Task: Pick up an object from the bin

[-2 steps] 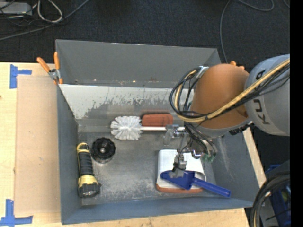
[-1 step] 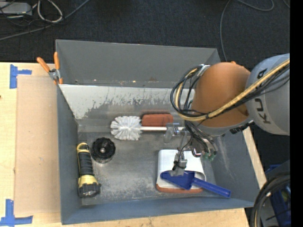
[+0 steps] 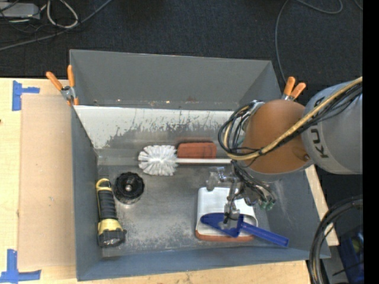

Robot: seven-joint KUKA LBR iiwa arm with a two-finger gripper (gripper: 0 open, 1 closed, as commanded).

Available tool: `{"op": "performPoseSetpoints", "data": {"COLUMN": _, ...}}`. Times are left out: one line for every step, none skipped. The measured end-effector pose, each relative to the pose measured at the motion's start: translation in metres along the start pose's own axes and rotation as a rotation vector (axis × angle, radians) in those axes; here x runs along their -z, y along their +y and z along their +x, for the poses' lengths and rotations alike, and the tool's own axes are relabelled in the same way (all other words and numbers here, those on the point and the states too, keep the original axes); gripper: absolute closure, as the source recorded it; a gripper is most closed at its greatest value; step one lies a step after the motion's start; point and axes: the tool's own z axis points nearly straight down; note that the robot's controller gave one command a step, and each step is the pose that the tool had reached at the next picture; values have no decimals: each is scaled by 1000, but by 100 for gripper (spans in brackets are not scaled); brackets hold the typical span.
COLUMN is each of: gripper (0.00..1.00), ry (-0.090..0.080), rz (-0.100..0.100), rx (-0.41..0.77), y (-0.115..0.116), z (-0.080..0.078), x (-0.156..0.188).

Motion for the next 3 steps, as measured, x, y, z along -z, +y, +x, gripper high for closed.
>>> {"op": "performPoseSetpoints", "data": {"gripper": 0, "ry": -6, "rz": 1, "rx": -13, "y": -44, "z": 0, "x": -15}}
{"op": "performPoseSetpoints", "data": {"gripper": 0, "ry": 0, "rz": -2, "rx": -47, "y": -43, "z": 0, "x": -23}}
{"op": "performPoseSetpoints", "data": {"gripper": 0, "ry": -15, "rz": 0, "rx": -8, "y": -44, "z": -16, "x": -58}}
